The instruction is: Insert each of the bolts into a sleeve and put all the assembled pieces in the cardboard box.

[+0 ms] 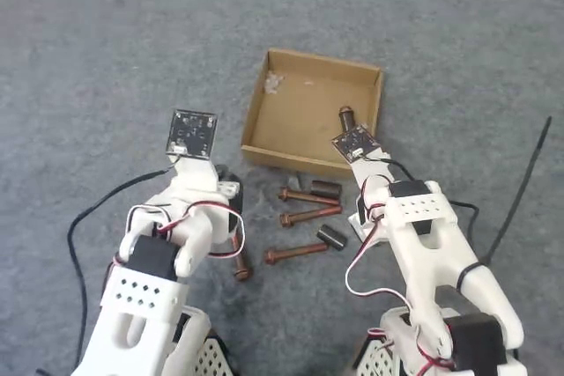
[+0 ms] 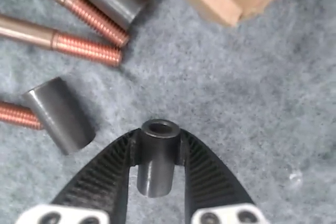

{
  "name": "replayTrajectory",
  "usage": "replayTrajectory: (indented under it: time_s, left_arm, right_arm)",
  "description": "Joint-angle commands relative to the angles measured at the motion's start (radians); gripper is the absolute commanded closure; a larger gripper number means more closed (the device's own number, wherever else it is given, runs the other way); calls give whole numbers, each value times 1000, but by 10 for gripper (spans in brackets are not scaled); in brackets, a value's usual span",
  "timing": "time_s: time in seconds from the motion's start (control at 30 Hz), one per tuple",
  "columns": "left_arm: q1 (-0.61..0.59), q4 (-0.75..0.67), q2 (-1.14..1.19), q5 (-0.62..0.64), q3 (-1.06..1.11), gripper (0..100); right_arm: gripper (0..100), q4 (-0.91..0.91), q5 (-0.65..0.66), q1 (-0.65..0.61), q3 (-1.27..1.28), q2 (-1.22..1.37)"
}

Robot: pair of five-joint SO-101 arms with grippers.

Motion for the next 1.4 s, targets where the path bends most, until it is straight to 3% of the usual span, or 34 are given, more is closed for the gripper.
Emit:
replayTrajectory:
  time_s: [0.0,0.13,0.47,0.63,0.9,1.07,1.37]
  left_arm:
    - [5,5,-18,-15,-2,885]
    - [14,6,14,-15,-7,885]
    - [11,5,422,-21,-159,885]
    - [14,28,477,-137,-151,885]
    - [18,8,545,-143,-107,885]
    - [123,-21,658,-143,-110,885]
    - [87,21,724,-178,-150,885]
  right_arm:
    - [992,-2,-6,13,-9,-39]
    - [992,-2,-6,-1,-8,-39]
    - [992,-2,-6,-5,-8,-39]
    - [992,-2,-6,-5,-8,-39]
    - [992,-2,-5,-2,-8,-39]
    - [992,-4,-2,-4,-8,-39]
    - [992,-4,0,-4,-8,-39]
